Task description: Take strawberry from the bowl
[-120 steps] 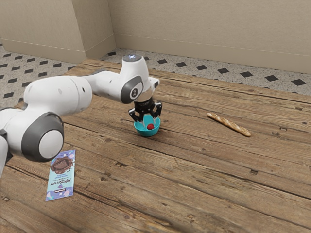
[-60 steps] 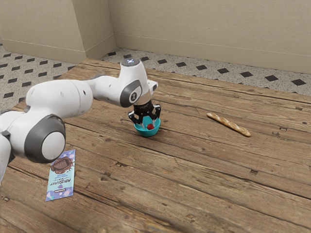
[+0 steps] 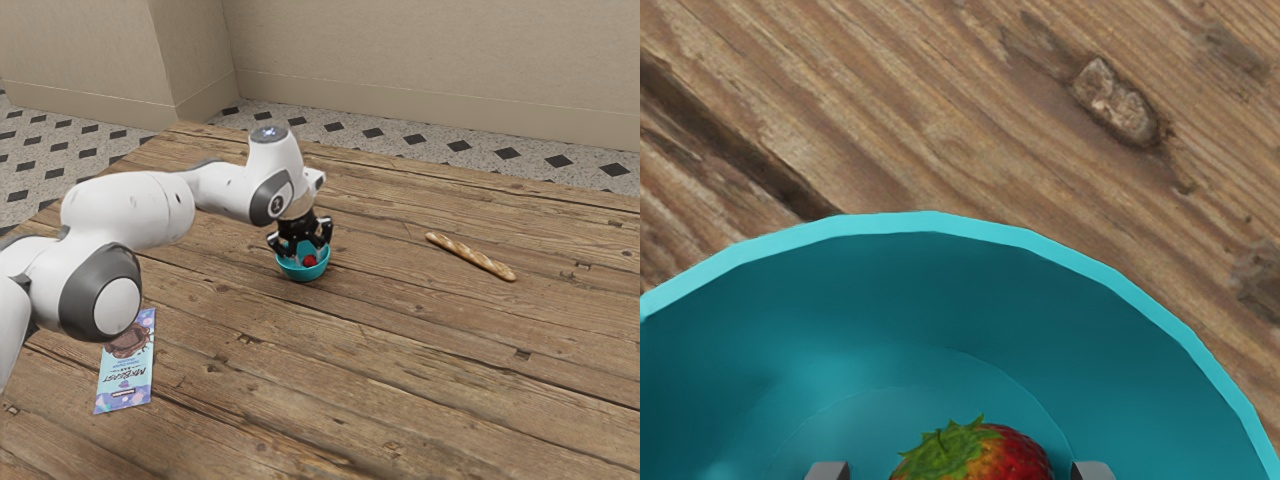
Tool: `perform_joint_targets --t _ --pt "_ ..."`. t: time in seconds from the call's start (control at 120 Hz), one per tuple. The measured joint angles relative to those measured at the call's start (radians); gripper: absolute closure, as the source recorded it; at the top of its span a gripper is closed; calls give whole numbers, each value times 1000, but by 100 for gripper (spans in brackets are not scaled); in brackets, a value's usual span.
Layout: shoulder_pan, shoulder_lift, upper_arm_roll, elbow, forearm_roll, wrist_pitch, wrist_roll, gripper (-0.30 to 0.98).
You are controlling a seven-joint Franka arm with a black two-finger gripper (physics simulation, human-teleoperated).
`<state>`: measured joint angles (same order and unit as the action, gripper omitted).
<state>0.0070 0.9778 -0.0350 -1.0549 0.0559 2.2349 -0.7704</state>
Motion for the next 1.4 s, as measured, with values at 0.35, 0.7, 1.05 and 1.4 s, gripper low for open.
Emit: perform_joint_targets --t 0.35,0.7,1.05,1.4 --pt "4 12 -4 6 1 9 -9 45" --pt "0 10 0 2 6 14 -20 60" --pt "-17 -121 12 -46 20 -21 -37 66" --pt "-172 -69 7 -44 8 -36 -52 64"
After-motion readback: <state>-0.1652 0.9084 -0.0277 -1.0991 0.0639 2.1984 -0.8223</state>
